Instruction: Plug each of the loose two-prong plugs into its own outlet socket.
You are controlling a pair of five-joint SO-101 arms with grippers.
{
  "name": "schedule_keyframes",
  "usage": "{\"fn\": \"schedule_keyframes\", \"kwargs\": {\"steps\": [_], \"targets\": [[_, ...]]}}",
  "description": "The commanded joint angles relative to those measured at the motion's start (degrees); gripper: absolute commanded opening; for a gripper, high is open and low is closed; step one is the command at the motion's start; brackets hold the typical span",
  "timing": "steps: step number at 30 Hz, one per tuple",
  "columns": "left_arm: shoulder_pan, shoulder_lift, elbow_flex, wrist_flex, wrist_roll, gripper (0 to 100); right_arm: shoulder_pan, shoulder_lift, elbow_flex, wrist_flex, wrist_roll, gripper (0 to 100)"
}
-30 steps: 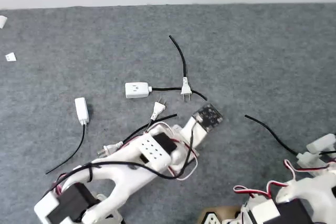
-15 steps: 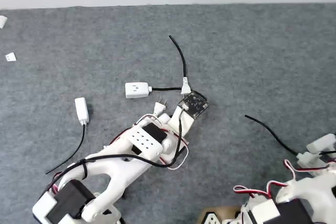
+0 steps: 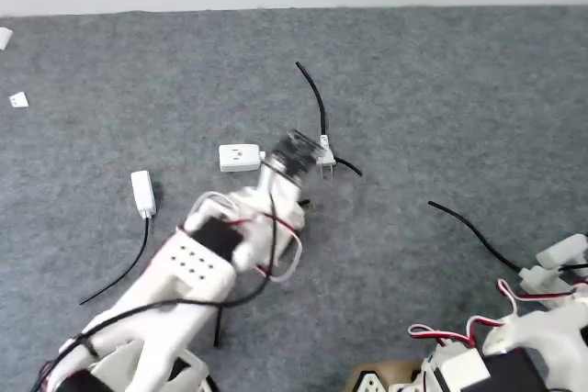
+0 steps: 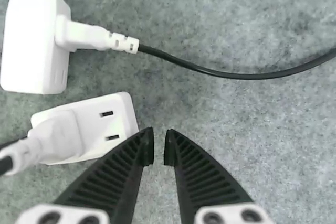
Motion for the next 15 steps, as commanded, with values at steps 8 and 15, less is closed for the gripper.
{"fn": "schedule_keyframes", "kwargs": {"steps": [8,15], "targets": [[-5.10,24.09,-14.64,-3.96,-0.18,2,-2.86,-0.84,2.02,2.95,0.79,4.5],[-4.92,28.22,-16.31,-3.78,-0.18,2,-7.16,-0.40,5.27,1.36,0.79,4.5]]}}
